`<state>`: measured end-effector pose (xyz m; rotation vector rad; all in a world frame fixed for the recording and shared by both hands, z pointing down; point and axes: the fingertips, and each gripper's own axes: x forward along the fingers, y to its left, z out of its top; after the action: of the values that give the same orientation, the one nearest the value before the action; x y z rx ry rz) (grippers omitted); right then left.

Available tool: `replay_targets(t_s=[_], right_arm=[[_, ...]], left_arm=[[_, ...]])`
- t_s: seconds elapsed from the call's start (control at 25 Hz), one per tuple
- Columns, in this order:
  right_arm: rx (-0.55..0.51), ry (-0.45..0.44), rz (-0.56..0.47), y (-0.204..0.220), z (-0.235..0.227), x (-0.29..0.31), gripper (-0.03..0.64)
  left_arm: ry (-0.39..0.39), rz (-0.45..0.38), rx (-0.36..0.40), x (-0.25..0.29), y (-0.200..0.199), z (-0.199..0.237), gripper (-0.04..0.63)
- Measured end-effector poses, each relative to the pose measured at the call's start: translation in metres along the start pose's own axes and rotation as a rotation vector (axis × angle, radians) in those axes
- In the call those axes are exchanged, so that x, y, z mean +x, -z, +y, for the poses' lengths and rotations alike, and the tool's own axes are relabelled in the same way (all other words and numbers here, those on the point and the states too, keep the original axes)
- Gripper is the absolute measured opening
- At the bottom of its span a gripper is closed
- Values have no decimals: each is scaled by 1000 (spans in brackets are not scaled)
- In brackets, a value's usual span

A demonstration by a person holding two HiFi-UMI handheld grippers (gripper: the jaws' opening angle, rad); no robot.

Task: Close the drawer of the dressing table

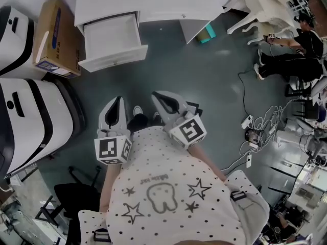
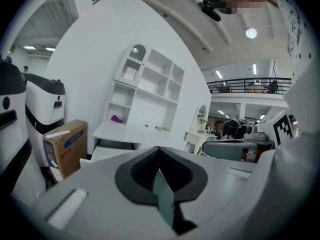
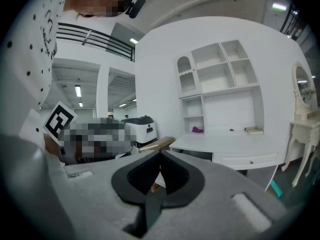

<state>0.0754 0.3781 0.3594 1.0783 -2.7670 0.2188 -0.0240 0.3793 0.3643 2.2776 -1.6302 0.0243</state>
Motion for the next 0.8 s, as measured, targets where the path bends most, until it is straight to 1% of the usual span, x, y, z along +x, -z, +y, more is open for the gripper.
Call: replay_targets(t_s=[0.24,0.4,0.56,0.8], right_arm=[[-6,-2,1,-3,5,5,-3],[-4,-4,28,1,7,8,-3],[-2,-5,5,-3,5,12,-3],[-8,-31,2,-10,-4,20,-3]], left_arm=[[1,9,-12,-2,0,7,-5],[3,13,-23,-1,0,10,-5],[4,27,-20,0,2,12,-5],[-32,10,-23,6,-6,16,-6]])
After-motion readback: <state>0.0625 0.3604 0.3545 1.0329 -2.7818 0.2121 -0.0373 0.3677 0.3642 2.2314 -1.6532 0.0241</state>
